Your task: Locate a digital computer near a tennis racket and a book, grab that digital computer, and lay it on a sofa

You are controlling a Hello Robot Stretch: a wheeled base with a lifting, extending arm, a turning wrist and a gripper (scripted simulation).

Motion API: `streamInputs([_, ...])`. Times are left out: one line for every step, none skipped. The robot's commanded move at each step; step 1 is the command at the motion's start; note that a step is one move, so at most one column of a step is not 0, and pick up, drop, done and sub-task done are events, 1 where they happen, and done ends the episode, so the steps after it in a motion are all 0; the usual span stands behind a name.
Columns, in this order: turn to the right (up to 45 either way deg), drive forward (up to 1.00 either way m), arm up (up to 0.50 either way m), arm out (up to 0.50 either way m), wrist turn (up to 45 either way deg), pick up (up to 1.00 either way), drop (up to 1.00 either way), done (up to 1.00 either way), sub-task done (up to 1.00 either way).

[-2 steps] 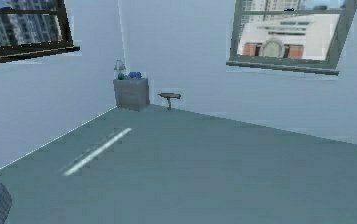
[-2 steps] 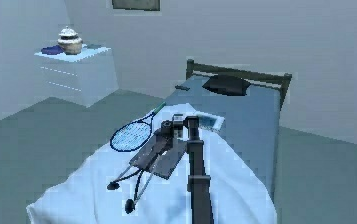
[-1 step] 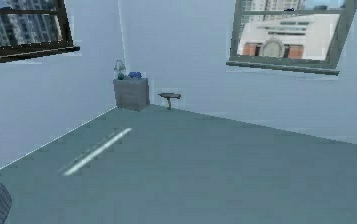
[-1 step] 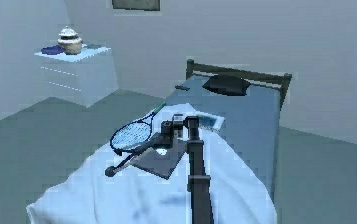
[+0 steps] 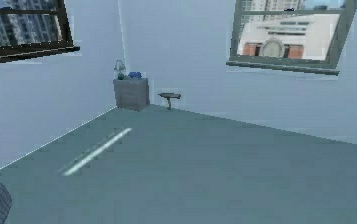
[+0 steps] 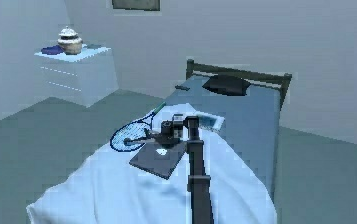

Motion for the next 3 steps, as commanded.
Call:
streamInputs([0.0, 0.0, 0.0, 0.0, 39.0, 0.0, 0.0, 0.0, 0.0])
streamInputs([0.0, 0.0, -0.3, 0.0, 0.0, 0.0, 0.0, 0.0, 0.0])
streamInputs([0.0, 0.0, 0.0, 0.0, 0.0, 1.0, 0.0, 0.0, 0.0])
